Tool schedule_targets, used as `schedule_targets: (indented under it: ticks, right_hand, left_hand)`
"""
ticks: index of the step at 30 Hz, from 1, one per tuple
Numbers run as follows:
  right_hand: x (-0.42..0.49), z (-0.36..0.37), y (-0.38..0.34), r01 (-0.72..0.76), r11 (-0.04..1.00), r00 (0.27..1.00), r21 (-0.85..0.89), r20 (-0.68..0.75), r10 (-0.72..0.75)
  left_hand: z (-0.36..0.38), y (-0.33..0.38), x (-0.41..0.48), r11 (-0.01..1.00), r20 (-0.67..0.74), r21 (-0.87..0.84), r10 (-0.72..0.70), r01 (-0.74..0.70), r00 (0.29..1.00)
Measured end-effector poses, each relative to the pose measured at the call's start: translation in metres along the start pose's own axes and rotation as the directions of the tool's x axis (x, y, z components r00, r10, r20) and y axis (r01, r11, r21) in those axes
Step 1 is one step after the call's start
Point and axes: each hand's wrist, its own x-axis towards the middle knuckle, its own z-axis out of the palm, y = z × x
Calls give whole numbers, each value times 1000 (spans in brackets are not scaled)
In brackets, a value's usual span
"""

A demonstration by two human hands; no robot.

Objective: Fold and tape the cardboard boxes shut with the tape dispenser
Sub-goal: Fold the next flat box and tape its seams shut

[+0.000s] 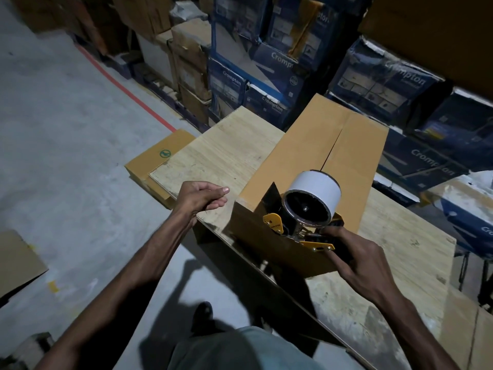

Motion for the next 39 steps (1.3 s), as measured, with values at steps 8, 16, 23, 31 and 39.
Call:
schedule_targets:
  ticks: [8, 16, 23, 31, 39]
  right_hand:
    - [-2, 6, 10, 41, 997, 999, -63, -21, -43]
    - [-5, 7, 17, 38, 996, 998, -75, -37, -41]
    - [-9, 15, 25, 24, 996, 999, -84, -19, -26]
    - [-9, 29, 27, 35, 996, 999, -79, -11, -36]
    - [-12, 29, 27, 40, 996, 999, -85, -1, -40]
  left_hand:
    - [5, -10, 6, 1000, -1, -7, 9, -9, 1000]
    - [11, -19, 8, 1000, -13, -29, 7, -7, 1000]
    - [12, -29, 13, 1000, -11, 2, -5, 6, 1000]
    - [13, -52, 18, 992, -12, -75, -99, 98, 995]
    - [14, -79, 20, 965, -86, -78, -258, 252, 962]
